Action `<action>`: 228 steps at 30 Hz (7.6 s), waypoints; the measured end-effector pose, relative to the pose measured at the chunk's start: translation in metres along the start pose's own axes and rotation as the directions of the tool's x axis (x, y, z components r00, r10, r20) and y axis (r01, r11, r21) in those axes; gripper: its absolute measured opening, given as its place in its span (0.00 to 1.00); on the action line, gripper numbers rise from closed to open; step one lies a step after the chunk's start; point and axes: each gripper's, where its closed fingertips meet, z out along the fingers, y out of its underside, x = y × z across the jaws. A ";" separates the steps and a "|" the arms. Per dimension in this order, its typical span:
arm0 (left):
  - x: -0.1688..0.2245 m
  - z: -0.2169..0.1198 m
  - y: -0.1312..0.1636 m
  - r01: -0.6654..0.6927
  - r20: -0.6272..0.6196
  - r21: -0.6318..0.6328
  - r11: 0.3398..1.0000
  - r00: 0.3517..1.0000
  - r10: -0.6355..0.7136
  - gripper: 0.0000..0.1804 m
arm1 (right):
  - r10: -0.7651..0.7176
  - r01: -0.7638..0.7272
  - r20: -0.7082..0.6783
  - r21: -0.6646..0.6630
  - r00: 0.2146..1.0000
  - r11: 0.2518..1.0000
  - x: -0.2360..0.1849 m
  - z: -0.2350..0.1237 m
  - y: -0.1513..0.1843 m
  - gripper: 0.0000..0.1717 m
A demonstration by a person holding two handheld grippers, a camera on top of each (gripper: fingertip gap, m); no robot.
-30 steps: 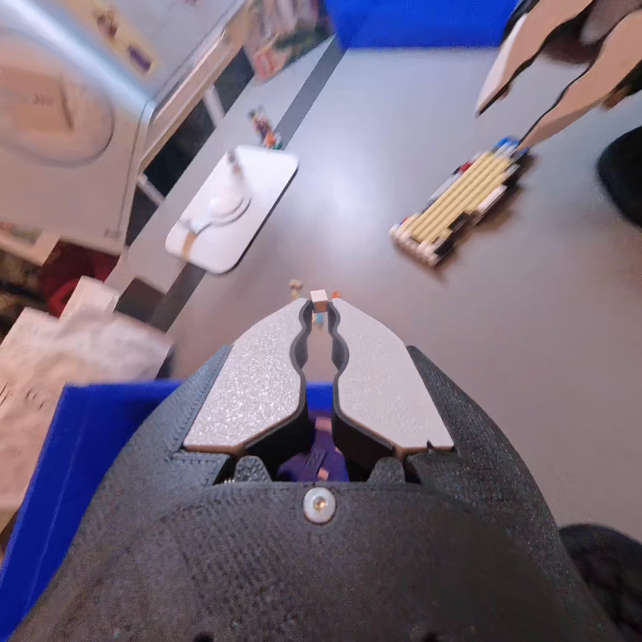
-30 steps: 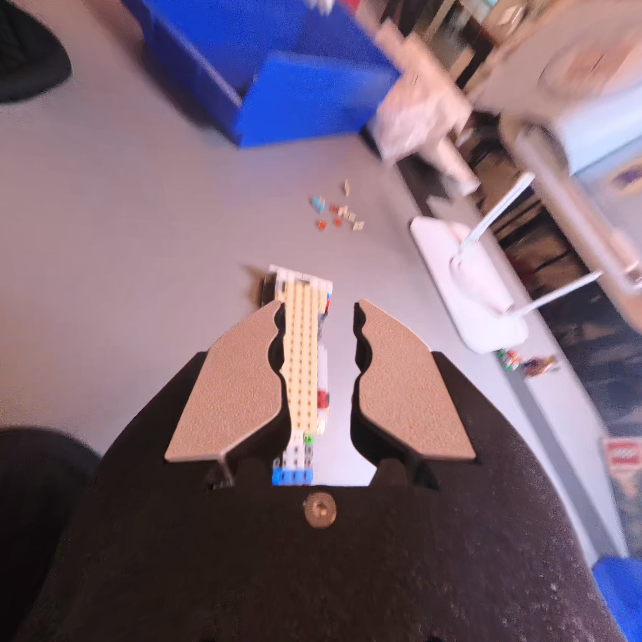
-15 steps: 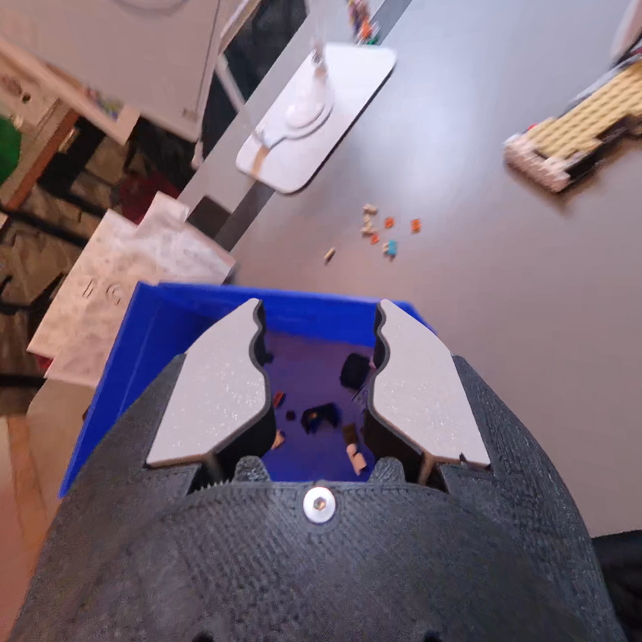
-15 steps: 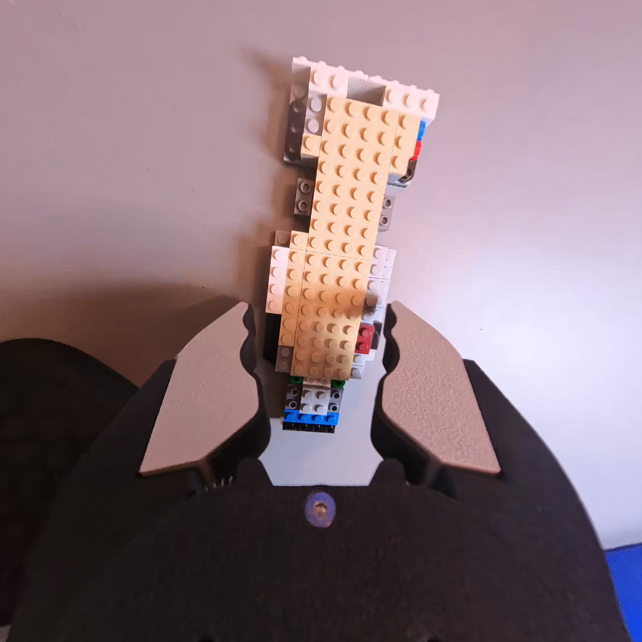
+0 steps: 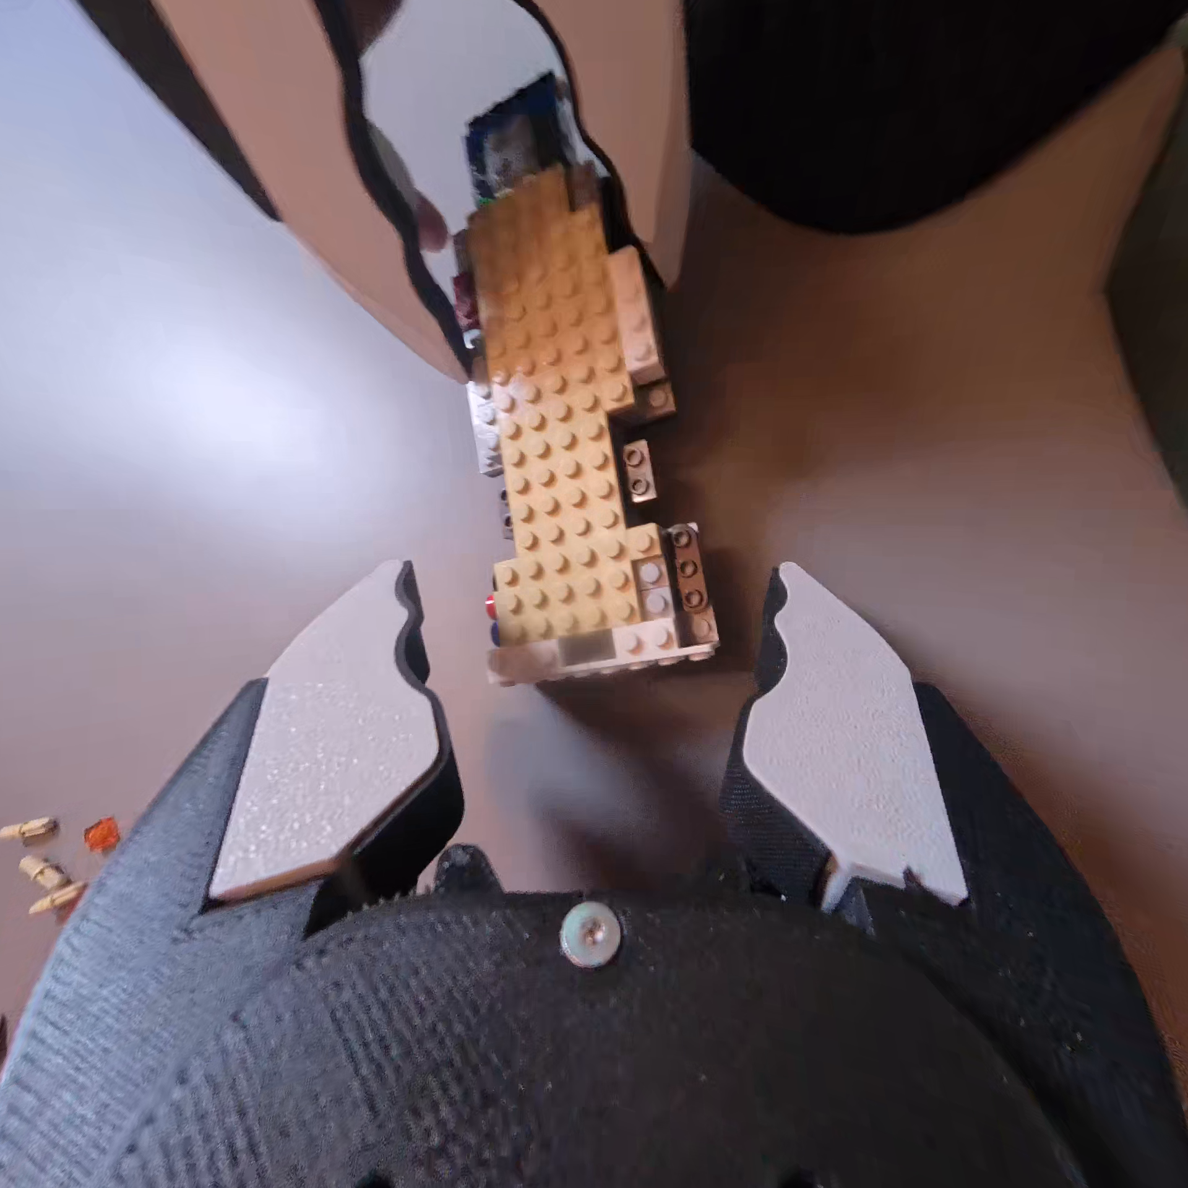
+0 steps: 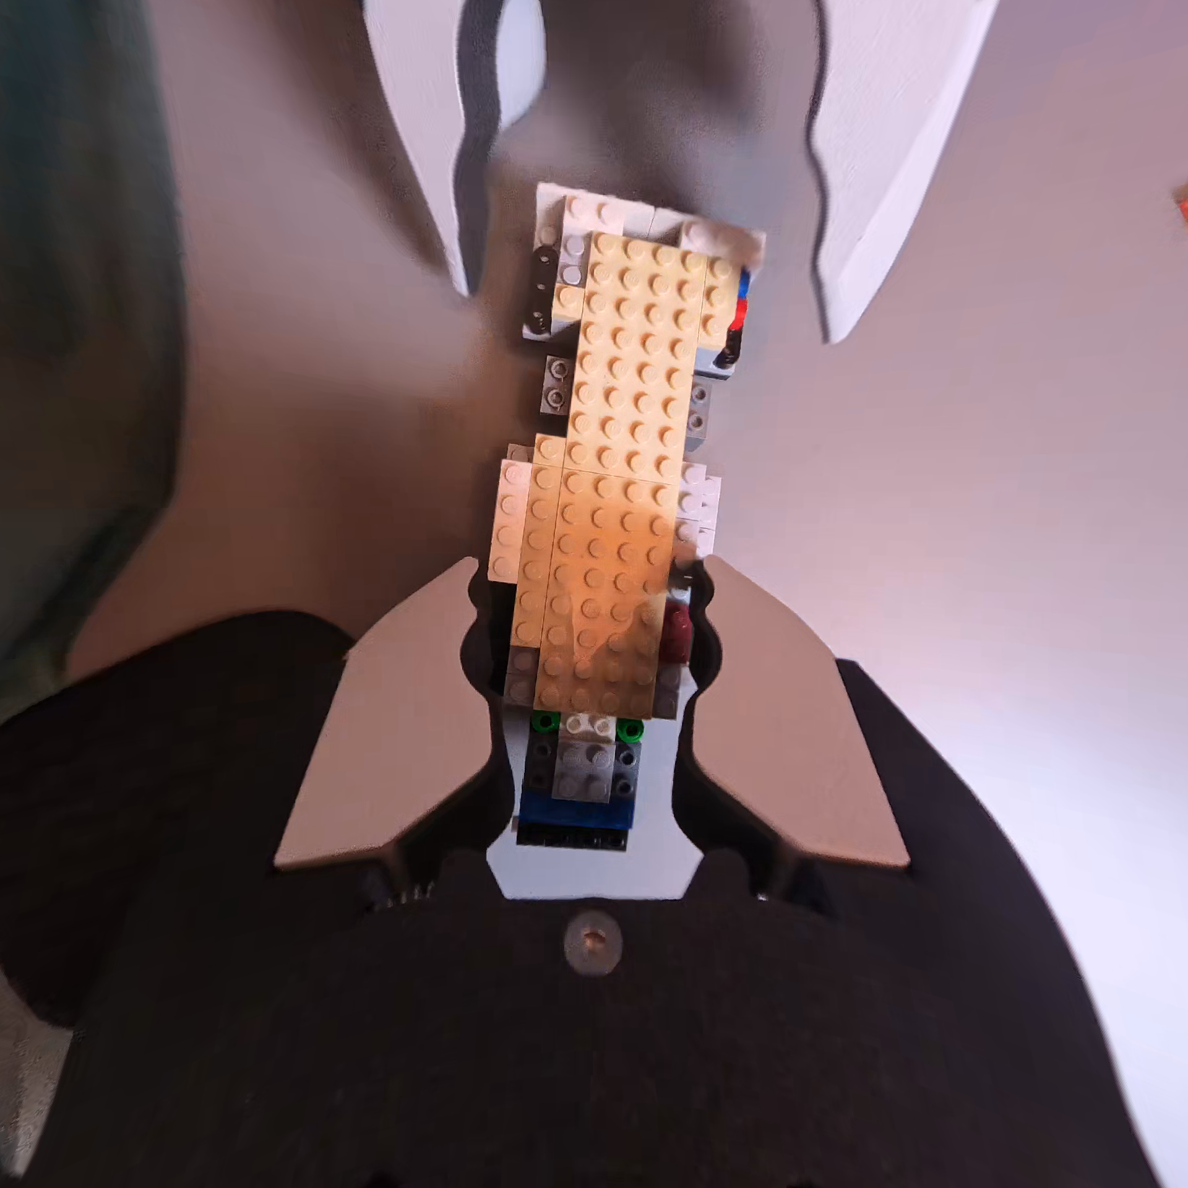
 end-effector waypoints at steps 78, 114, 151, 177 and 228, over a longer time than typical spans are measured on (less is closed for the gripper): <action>-0.095 -0.172 0.064 0.350 0.470 0.019 0.937 0.824 -0.318 0.36 | 0.081 -0.082 -0.282 0.010 0.956 0.997 0.063 -0.015 0.038 0.35; -0.042 0.004 -0.023 -0.001 0.009 -0.053 0.999 1.000 0.002 0.29 | 0.026 0.063 -0.464 0.175 0.885 0.982 0.029 -0.018 0.003 0.27; -0.104 -0.203 0.128 0.484 0.395 -0.352 0.801 0.853 -0.341 0.23 | 0.221 -0.005 -0.541 0.371 0.812 0.929 0.035 -0.057 0.022 0.30; -0.023 -0.060 0.013 0.055 0.117 -0.176 0.983 0.993 -0.034 0.34 | 0.072 -0.023 -0.406 0.124 0.911 0.992 0.035 -0.008 0.012 0.29; -0.087 -0.178 0.103 0.392 0.541 0.015 0.920 0.771 -0.337 0.06 | 0.060 -0.027 -0.406 0.086 0.912 0.996 0.039 -0.028 0.020 0.27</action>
